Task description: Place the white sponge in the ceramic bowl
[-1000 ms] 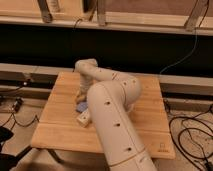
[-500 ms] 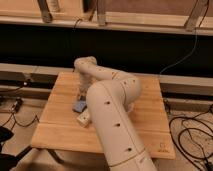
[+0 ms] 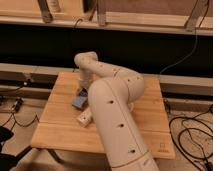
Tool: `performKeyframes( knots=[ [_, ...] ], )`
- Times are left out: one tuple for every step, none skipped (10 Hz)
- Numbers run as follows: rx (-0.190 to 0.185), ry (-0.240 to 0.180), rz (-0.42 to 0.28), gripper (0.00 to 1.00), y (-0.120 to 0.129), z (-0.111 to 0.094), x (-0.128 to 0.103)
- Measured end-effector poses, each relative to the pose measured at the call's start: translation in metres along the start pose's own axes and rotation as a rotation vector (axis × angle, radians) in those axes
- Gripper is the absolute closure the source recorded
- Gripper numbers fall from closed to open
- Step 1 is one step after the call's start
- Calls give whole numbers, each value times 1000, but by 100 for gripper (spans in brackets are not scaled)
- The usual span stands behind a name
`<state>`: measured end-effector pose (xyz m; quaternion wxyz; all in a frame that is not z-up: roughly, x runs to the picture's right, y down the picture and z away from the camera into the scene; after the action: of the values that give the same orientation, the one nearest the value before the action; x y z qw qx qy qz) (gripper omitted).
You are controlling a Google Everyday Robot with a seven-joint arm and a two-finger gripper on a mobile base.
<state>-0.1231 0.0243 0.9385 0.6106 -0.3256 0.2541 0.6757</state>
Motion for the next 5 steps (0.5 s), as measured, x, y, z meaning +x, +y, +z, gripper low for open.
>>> performKeyframes(
  knots=[
    [8,-42,10,100,-5,-20,-10],
    [18,-86,26,100,-14,-43,-19],
    [28,-127,54,100,-27,-67,-28],
    [34,-153,85,100,-40,-84,-34],
    [34,-178,136,100,-62,-103,-39]
  ],
)
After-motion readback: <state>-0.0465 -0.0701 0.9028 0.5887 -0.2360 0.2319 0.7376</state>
